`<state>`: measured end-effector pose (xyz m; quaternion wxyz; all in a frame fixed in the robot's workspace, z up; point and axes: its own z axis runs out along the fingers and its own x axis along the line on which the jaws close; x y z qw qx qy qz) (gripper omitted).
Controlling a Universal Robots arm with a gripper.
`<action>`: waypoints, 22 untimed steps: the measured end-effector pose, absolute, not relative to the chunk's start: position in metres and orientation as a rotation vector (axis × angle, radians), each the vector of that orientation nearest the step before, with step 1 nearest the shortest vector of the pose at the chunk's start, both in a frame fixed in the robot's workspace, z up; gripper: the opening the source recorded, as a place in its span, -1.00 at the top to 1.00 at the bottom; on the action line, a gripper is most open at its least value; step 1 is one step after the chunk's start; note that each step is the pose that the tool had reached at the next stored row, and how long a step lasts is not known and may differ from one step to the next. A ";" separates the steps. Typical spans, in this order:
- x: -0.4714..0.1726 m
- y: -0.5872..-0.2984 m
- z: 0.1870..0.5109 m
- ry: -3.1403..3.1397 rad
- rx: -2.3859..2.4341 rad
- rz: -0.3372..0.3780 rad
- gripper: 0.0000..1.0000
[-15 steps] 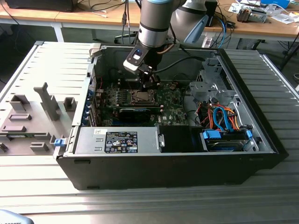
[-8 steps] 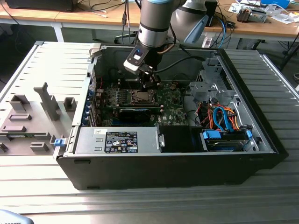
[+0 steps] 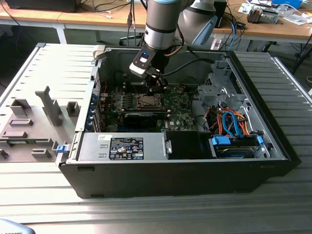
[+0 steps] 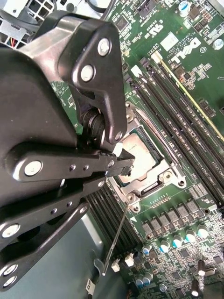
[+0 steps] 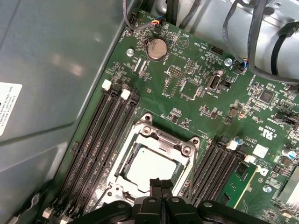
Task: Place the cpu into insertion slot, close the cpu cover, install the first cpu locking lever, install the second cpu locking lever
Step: 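Install the first cpu locking lever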
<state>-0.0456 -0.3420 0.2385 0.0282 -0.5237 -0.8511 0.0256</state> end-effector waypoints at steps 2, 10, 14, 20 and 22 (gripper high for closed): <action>-0.046 -0.342 0.238 -2.631 -1.609 0.079 0.79; -0.046 -0.342 0.238 -2.644 -1.589 0.081 0.79; -0.046 -0.342 0.238 -2.653 -1.575 0.081 0.79; -0.046 -0.342 0.238 -2.666 -1.553 0.082 0.79; -0.046 -0.342 0.238 -2.670 -1.547 0.082 0.79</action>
